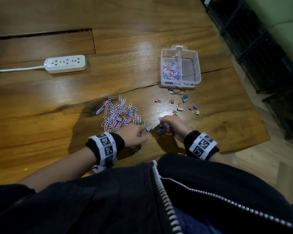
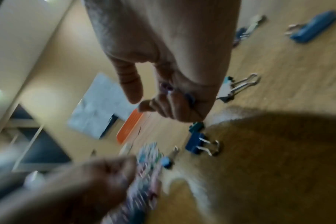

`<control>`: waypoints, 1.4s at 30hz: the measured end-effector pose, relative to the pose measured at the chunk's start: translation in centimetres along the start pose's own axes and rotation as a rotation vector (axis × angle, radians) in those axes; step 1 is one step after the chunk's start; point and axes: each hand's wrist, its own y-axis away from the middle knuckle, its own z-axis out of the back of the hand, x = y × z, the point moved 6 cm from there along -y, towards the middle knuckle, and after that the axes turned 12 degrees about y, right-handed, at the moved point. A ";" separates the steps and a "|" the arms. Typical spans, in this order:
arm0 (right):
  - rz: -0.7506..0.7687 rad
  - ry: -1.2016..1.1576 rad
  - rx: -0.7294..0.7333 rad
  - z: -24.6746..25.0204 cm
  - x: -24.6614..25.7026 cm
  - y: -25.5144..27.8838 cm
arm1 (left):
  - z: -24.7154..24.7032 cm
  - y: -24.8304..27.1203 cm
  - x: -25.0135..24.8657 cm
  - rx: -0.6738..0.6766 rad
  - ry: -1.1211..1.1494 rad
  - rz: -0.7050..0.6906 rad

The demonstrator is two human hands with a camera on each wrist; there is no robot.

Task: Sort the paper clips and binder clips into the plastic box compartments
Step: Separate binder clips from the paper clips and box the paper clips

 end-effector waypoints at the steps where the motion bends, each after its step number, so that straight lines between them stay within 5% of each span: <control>1: 0.041 0.185 -0.033 -0.7 0.2 0.0 | 0.7 0.1 0.5 -0.003 0.243 0.019; 5: 0.145 0.752 -0.104 -3.9 0.5 -0.3 | 2.8 0.9 2.2 0.093 1.070 -0.005; 9: 0.150 0.882 -0.185 -4.9 1.0 -1.1 | 3.3 1.0 3.4 0.074 1.241 0.027; 13: 0.138 0.944 -0.145 -4.9 0.6 -1.1 | 2.3 1.2 4.2 0.009 0.837 0.135; 19: 0.105 0.907 -0.274 -0.9 0.1 -0.2 | -0.6 2.4 2.1 0.157 -0.204 -0.180; 22: 0.157 0.895 -0.356 -0.2 0.6 0.4 | -1.6 2.1 2.1 0.160 -0.490 -0.283; 36: 0.224 1.109 -0.255 -4.1 2.2 -0.4 | 0.6 2.6 3.4 0.021 -0.588 -0.346; 42: 0.212 1.169 -0.160 -3.9 2.3 -1.7 | 5.6 2.4 5.6 -0.245 0.061 -0.058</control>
